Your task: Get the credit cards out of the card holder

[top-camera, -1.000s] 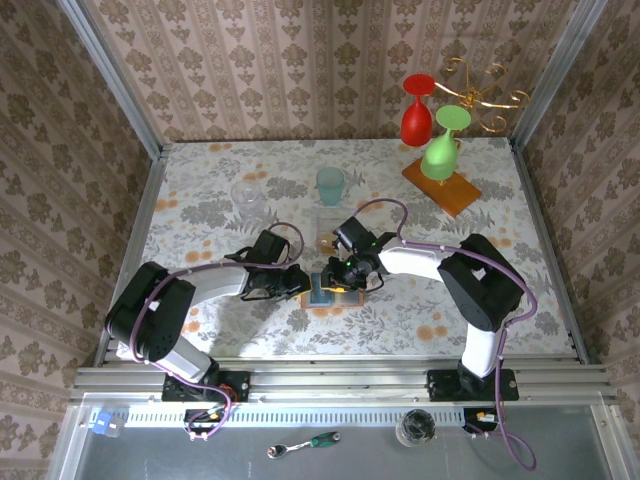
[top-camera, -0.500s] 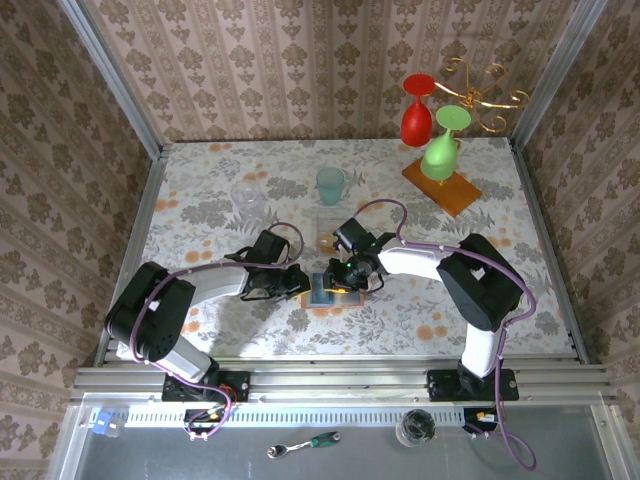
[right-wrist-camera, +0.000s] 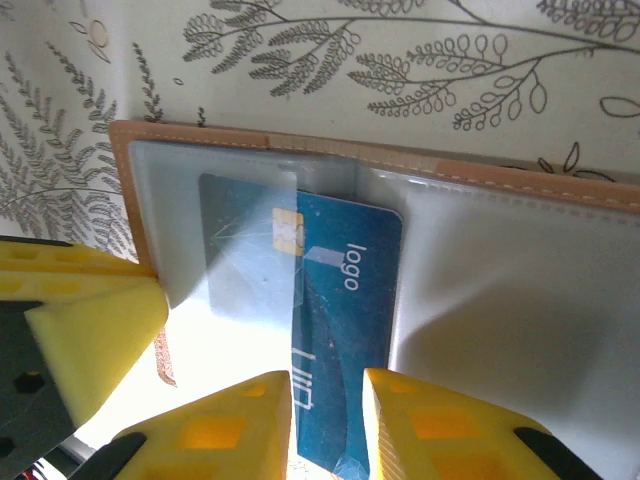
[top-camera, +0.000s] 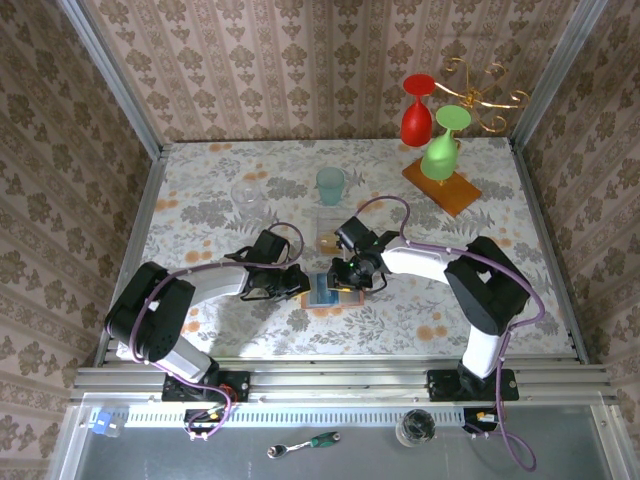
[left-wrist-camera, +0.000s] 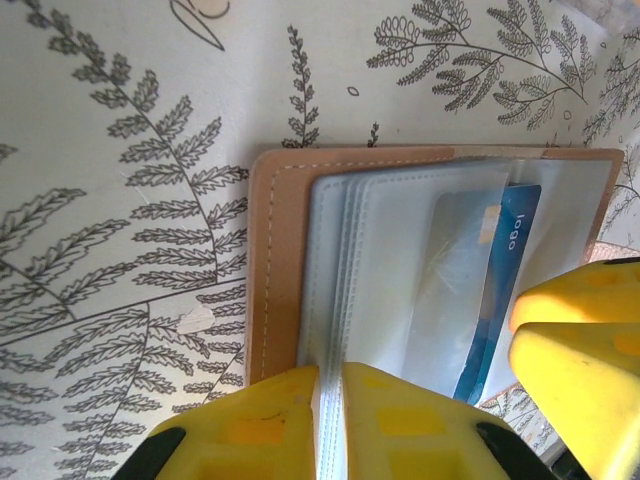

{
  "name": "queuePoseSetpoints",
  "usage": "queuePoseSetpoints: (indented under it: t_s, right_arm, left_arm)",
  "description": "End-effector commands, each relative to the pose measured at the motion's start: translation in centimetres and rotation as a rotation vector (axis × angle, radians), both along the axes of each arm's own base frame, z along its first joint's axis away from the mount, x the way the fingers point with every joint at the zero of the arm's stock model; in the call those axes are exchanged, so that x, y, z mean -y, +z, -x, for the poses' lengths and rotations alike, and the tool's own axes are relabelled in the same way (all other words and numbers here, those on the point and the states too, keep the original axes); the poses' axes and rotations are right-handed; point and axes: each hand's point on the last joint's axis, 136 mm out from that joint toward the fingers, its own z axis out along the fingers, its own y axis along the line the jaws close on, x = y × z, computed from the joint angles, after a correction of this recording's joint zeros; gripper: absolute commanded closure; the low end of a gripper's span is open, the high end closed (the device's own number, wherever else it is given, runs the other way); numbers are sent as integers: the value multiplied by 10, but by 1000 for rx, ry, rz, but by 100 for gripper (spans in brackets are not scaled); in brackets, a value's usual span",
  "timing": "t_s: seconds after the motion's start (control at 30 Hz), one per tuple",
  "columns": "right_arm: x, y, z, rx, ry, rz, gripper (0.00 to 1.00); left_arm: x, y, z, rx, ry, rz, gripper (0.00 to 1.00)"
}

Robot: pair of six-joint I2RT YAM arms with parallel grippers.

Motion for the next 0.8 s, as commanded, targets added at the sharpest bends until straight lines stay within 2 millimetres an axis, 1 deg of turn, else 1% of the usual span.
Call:
queuePoseSetpoints:
  t_s: [0.0,0.2,0.33,0.57,0.77]
  right_arm:
    - [3,13,1,32,4,8,72]
    - [5,16,0,38,-1,5,72]
    - [7,14,1,33,-7,9,72]
    - [11,11,2,25,-16,11,72]
    - [14,7,2,16,-22,15,72]
  left_arm:
    - [0,12,0,23,-21,-10,84]
    - [4,22,-4,43,-26,2,85]
    - [11,24,-4,46,-42,10,92]
    - [21,15,-1,29,-61,6,98]
    - [21,3,1,6,-66,-5,100]
